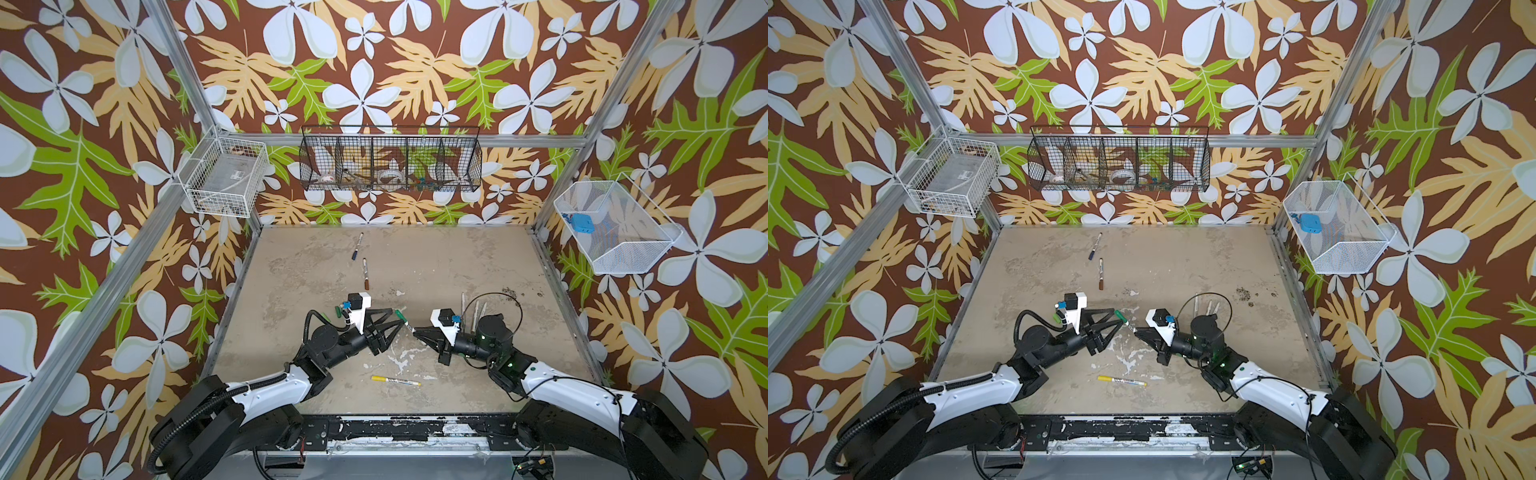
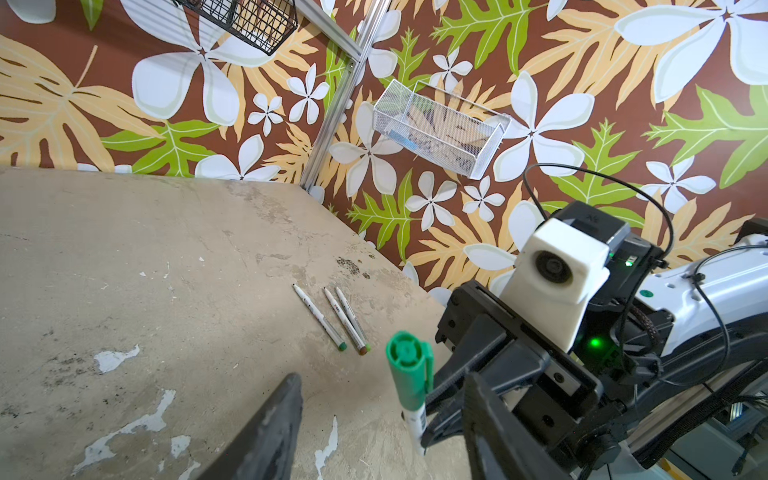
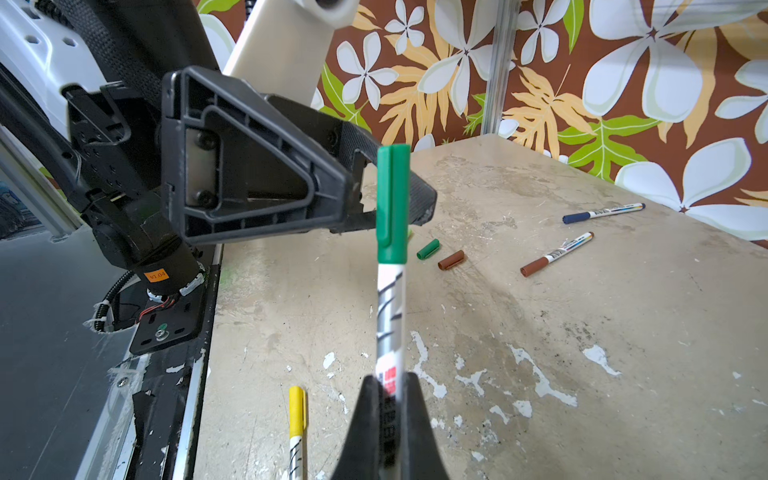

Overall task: Open the pen caps
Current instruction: 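Close the left gripper on the dark-green cap above the right gripper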

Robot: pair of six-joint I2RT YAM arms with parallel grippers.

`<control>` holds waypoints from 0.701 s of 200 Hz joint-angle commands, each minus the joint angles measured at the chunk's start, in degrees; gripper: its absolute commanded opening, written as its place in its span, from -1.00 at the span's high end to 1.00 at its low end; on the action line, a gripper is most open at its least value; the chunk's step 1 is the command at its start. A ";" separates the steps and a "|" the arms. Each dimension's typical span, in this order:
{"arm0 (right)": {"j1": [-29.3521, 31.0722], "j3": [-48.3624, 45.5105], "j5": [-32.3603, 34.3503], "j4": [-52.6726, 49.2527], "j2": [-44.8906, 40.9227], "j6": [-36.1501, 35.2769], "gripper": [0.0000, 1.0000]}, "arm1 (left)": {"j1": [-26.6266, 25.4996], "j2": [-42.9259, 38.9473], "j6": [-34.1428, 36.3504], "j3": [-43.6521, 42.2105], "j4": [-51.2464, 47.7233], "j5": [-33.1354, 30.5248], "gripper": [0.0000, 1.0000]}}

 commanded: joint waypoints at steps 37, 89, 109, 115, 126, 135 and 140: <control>0.82 0.69 -0.46 -0.10 0.99 -1.13 1.00 | 0.19 1.72 -1.61 0.14 3.94 3.08 -0.06; 1.76 1.89 -0.89 -0.93 2.91 -1.79 1.00 | 0.23 1.32 -2.02 -0.11 4.30 3.19 0.16; 1.84 1.84 -0.66 -0.81 2.93 -1.76 1.00 | 0.19 1.30 -2.16 -0.05 4.30 3.20 0.30; 1.87 1.93 -0.66 -0.86 2.92 -1.80 1.00 | 0.19 1.30 -2.12 0.04 4.28 3.42 0.34; 1.96 1.92 -0.66 -0.81 2.84 -1.79 1.00 | 0.26 1.13 -2.21 -0.11 4.27 3.41 0.44; 1.97 1.92 -0.66 -0.86 2.84 -1.78 1.00 | 0.19 0.89 -2.18 -0.15 4.28 3.38 0.51; 1.98 1.89 -0.66 -0.90 2.84 -1.76 1.00 | 0.19 0.74 -2.14 -0.33 4.27 3.29 0.55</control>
